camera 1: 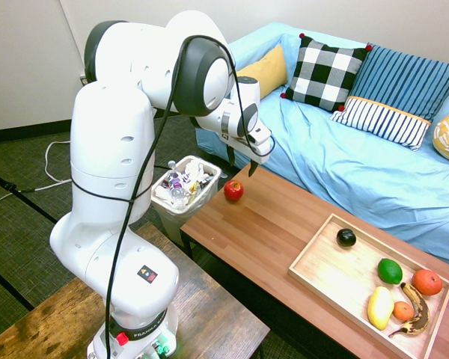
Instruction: Put the apple in the tray
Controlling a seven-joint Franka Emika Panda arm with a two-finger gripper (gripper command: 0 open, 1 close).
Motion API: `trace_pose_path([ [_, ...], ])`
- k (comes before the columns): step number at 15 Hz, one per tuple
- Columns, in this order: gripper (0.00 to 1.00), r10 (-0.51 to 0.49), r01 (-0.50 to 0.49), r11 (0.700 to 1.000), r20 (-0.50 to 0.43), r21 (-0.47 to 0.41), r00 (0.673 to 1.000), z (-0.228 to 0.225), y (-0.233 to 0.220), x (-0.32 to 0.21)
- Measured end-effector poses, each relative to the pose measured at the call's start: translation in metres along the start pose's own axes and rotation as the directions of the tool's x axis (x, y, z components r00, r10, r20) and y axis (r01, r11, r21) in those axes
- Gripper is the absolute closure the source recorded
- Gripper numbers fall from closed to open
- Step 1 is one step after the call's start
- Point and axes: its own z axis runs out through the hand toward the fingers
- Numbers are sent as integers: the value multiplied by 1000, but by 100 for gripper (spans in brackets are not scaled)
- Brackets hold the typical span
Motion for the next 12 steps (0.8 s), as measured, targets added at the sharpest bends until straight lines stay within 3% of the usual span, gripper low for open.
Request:
trace_pose_path([
  [12, 0, 114, -108, 992, 93, -69, 989, 89, -9, 0],
])
